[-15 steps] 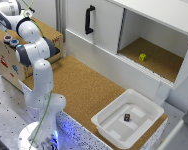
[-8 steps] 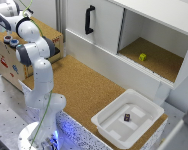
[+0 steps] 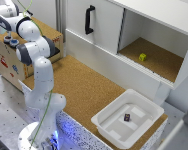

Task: Move the red light switch to turn on the red light

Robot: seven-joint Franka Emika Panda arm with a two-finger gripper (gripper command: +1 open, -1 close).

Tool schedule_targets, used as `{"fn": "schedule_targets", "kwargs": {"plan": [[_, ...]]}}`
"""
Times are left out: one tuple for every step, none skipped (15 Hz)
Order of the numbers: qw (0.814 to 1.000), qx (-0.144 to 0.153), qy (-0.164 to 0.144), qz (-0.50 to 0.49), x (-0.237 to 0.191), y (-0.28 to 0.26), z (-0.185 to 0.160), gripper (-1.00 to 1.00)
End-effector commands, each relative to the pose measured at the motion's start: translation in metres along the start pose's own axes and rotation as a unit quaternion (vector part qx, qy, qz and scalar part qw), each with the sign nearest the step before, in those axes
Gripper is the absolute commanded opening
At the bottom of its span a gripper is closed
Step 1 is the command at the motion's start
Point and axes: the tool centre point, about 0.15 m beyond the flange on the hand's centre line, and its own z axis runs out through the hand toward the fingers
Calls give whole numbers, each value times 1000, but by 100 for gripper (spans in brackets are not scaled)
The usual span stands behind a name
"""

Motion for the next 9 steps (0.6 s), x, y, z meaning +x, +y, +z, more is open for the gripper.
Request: {"fn": "schedule_targets", "kwargs": {"plan": [[998, 3, -58, 12, 18, 0, -30, -100], [998, -4, -57, 8, 19, -7, -34, -100], [998, -4, -58, 1, 19, -13, -35, -100], [998, -1, -61, -7, 19, -20, -33, -100], [998, 1, -66, -8, 19, -22, -29, -100], [997, 6, -70, -7, 18, -22, -24, -100], [997, 10, -73, -4, 19, -19, -18, -100], [997, 11, -76, 1, 20, -16, -14, -100], [997, 11, -78, 4, 22, -12, -10, -100]]}}
